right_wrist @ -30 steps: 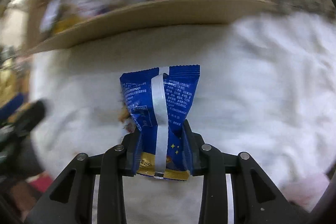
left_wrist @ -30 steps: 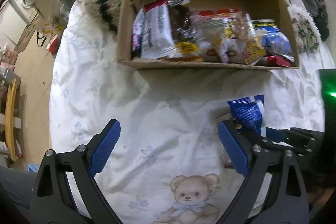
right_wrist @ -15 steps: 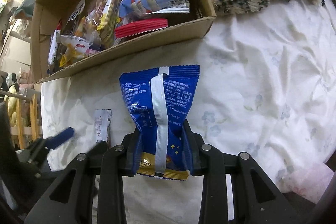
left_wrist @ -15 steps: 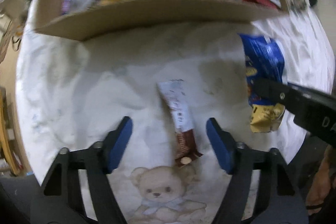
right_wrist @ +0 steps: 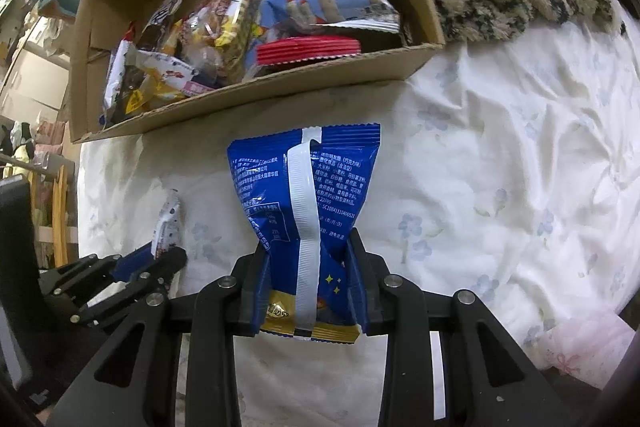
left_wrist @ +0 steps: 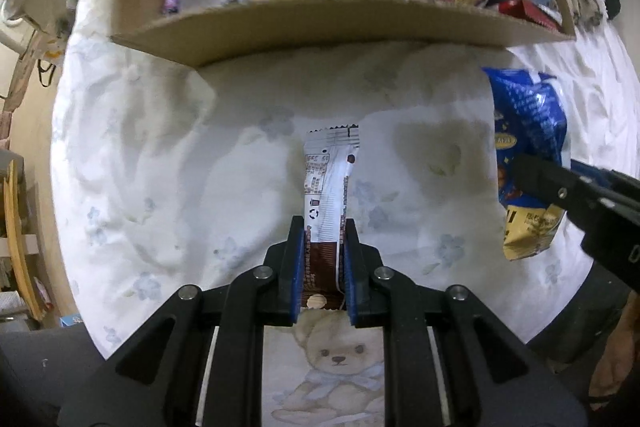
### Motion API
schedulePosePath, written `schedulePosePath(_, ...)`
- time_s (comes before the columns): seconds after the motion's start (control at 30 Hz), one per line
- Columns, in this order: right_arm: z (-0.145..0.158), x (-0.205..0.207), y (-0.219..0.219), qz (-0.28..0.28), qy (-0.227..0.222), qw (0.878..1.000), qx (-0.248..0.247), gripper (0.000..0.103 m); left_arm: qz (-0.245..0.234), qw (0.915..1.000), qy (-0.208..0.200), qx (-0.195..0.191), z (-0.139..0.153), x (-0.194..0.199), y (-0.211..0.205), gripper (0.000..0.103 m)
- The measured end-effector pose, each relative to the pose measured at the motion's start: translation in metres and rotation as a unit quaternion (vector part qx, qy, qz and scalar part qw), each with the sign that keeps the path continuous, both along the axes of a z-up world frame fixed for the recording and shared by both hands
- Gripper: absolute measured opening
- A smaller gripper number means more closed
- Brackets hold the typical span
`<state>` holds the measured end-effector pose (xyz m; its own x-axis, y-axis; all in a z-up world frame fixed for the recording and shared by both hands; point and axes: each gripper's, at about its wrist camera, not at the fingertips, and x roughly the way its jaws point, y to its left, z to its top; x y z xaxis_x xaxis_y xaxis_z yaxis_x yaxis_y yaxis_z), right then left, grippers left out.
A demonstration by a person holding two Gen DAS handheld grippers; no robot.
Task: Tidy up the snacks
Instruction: 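Grasp the blue snack bag with the right tool while the left grasps the brown-and-white bar, then carry both snacks over the box and lower them inside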
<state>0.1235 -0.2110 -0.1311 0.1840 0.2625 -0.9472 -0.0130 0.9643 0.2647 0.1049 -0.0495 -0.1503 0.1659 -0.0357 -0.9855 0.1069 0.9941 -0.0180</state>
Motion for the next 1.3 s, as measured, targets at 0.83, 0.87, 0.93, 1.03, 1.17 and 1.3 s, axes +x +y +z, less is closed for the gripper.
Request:
schedulePosePath(0.83, 0.101, -0.016, 0.019, 0.066, -0.187, 0.966, 0.167, 0.035, 0.109, 0.973, -0.203, 0.011, 0.12, -0.028, 0.069, 0.014)
schedulePosePath(0.87, 0.106, -0.015, 0.015, 0.06, -0.196, 0.963, 0.176, 0.035, 0.105, 0.9701, -0.218, 0.012, 0.129, -0.026, 0.068, 0.014)
schedulePosePath(0.93, 0.113, -0.013, 0.008, 0.046, -0.208, 0.959, 0.188, 0.035, 0.1, 0.9652, -0.242, 0.011, 0.143, -0.017, 0.07, 0.014)
schedulePosePath(1.03, 0.122, -0.004, -0.01, 0.02, -0.223, 0.954, 0.201, 0.035, 0.094, 0.9642, -0.248, 0.0, 0.157, 0.002, 0.075, 0.014)
schedulePosePath(1.17, 0.134, 0.011, -0.029, 0.009, -0.245, 0.949, 0.197, 0.035, 0.087, 0.9705, -0.225, -0.013, 0.161, 0.029, 0.076, 0.014)
schedulePosePath(1.3, 0.138, 0.03, -0.042, -0.01, -0.253, 0.949, 0.189, 0.035, 0.081, 0.973, -0.215, -0.017, 0.157, 0.053, 0.073, 0.014)
